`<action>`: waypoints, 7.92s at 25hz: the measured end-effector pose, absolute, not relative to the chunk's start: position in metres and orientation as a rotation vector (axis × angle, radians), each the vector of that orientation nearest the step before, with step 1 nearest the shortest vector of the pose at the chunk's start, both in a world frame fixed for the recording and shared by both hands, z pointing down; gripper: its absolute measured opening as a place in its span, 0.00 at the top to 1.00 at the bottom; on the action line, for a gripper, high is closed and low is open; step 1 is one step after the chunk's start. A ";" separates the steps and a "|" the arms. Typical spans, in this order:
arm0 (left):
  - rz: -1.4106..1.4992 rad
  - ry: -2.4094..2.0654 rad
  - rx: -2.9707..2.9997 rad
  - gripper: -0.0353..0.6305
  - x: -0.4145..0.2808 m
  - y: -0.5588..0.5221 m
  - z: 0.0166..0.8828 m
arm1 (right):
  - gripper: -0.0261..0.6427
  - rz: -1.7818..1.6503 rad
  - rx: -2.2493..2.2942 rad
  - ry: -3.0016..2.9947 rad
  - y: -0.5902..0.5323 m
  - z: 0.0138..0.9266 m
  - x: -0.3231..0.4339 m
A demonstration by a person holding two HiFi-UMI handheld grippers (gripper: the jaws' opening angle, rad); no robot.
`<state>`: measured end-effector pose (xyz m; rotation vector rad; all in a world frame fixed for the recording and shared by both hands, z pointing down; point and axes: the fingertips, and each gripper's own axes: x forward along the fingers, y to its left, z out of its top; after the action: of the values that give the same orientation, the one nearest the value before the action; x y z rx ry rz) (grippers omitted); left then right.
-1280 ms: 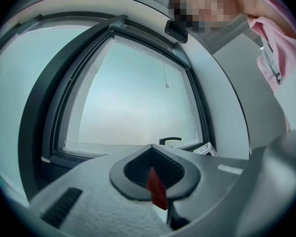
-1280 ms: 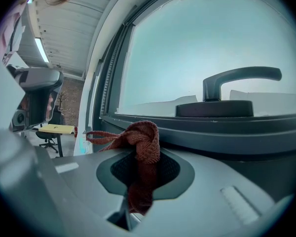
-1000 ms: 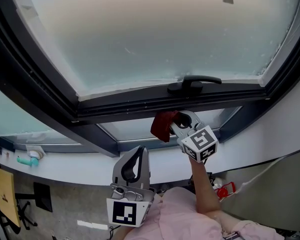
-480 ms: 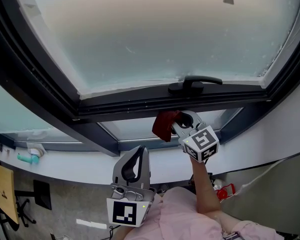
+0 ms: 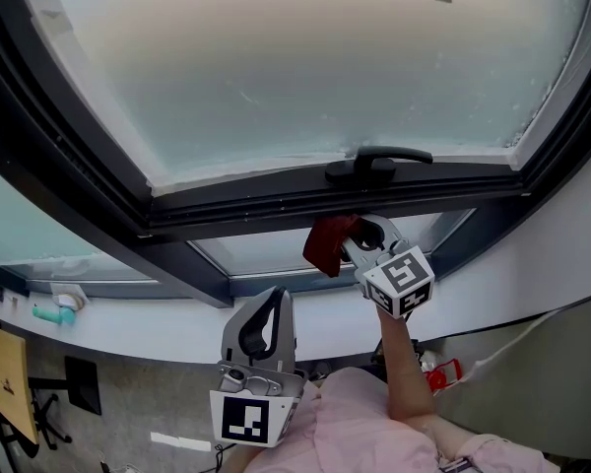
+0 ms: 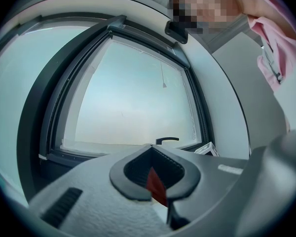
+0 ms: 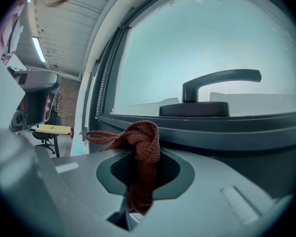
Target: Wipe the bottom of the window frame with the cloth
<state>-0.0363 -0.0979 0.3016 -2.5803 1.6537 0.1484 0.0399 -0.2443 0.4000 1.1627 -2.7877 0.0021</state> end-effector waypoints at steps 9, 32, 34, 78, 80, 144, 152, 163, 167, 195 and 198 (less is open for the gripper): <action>0.129 1.636 -2.579 0.96 -0.032 -0.097 0.303 | 0.86 0.006 1.190 -2.779 -0.245 0.400 0.051; 0.179 1.631 -2.617 0.96 -0.018 -0.096 0.300 | 0.86 0.021 1.304 -2.724 -0.249 0.400 0.085; 0.177 1.628 -2.616 0.96 -0.018 -0.095 0.301 | 0.86 0.021 1.314 -2.721 -0.249 0.399 0.087; 0.158 1.684 -2.655 0.96 -0.072 -0.057 0.334 | 0.87 0.122 1.524 -2.646 -0.156 0.392 0.133; 0.154 1.686 -2.661 0.96 -0.077 -0.054 0.337 | 0.87 0.115 1.533 -2.641 -0.141 0.389 0.138; 0.066 1.724 -2.651 0.96 0.014 -0.057 0.342 | 0.87 0.094 1.750 -2.526 -0.069 0.361 0.288; 0.038 1.809 -2.596 0.96 0.002 -0.058 0.339 | 0.87 0.016 1.660 -2.665 -0.125 0.332 0.257; 0.083 1.942 -2.473 0.96 -0.084 -0.077 0.320 | 0.87 -0.066 1.627 -2.731 -0.208 0.297 0.175; 0.098 1.962 -2.463 0.96 -0.100 -0.086 0.322 | 0.87 -0.063 1.605 -2.711 -0.232 0.301 0.153; 0.172 2.054 -2.387 0.96 -0.117 -0.120 0.318 | 0.86 -0.045 1.519 -2.316 -0.291 0.326 0.163; 0.165 2.052 -2.386 0.96 -0.117 -0.120 0.318 | 0.86 -0.079 1.570 -2.193 -0.291 0.327 0.182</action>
<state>-0.1170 -0.1201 0.3179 -2.3855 2.0524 0.1654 0.1821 -0.2914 0.3265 1.5700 -2.1932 -0.0786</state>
